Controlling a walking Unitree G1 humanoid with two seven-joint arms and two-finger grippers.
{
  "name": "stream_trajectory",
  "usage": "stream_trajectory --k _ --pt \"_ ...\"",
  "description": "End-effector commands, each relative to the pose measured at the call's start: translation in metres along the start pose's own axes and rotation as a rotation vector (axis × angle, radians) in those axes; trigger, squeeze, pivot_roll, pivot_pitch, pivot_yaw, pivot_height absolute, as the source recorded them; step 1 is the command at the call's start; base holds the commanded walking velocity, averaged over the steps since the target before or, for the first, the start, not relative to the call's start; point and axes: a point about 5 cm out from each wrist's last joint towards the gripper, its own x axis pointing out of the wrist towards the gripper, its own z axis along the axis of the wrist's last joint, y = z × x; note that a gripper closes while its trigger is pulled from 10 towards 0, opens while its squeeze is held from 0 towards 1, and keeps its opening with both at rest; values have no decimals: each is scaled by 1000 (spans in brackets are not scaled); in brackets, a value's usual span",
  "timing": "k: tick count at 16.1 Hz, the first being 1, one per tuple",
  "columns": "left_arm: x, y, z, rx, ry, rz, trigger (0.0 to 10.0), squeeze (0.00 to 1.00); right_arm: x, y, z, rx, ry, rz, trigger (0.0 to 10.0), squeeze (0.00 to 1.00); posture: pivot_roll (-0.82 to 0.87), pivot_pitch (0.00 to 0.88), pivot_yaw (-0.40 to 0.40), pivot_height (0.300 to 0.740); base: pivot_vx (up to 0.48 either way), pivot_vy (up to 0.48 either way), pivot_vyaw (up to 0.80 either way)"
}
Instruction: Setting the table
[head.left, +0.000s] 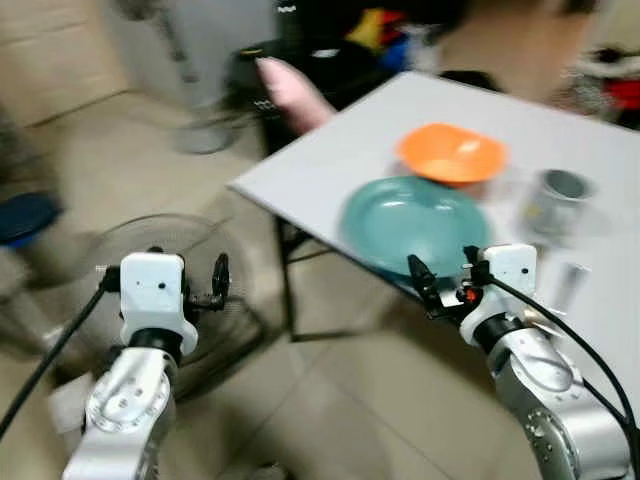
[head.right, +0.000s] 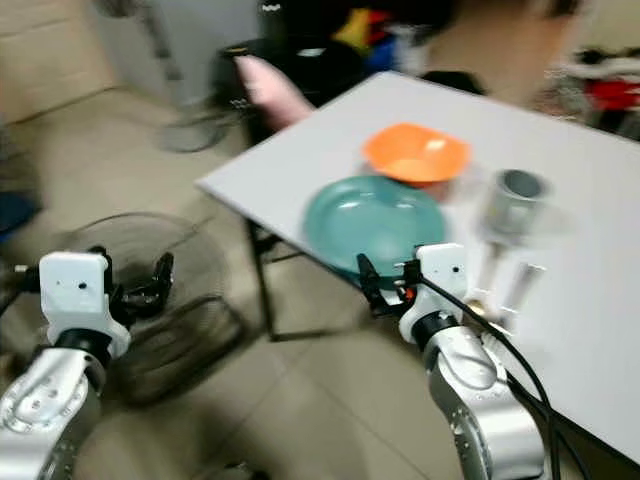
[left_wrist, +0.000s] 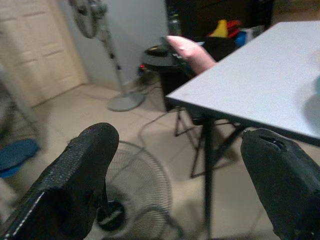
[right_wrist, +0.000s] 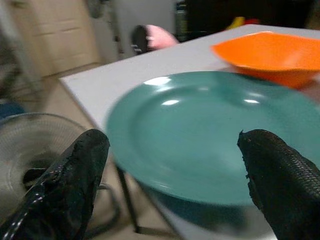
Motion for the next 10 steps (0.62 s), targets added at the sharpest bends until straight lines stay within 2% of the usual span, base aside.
stream_trajectory --k 1,3,4,6,7,8,9,10 --pt "1 1 3 1 -14 -12 10000 1000 -2 4 3 -6 -24 15 10000 1000 -74 0 130 740 0 0 800" --pt "1 4 5 -14 -34 -17 10000 1000 -4 5 7 -34 -60 17 10000 1000 -74 0 147 740 0 0 800" --pt "-1 4 8 9 -55 -7 10000 1000 -4 6 10 -37 -75 39 10000 1000 -70 0 153 740 0 0 800" --pt "-3 1 5 15 -19 -6 10000 1000 -5 7 11 -19 -77 66 10000 1000 -66 0 149 740 0 0 800" --pt "-5 0 2 30 -2 -2 10000 898 -5 8 10 -5 -70 76 10000 1000 -46 0 133 740 0 0 800" --pt "-9 1 0 28 11 6 10000 388 -4 10 9 1 -63 76 10000 1000 -46 0 133 740 0 0 800" --pt "-10 3 -2 31 20 19 10000 0 -2 11 7 -4 -51 63 10000 1000 -33 0 118 740 0 0 800" --pt "-11 4 -2 47 21 32 10000 0 -1 12 5 25 -32 63 10000 1000 -28 0 113 740 0 0 0"
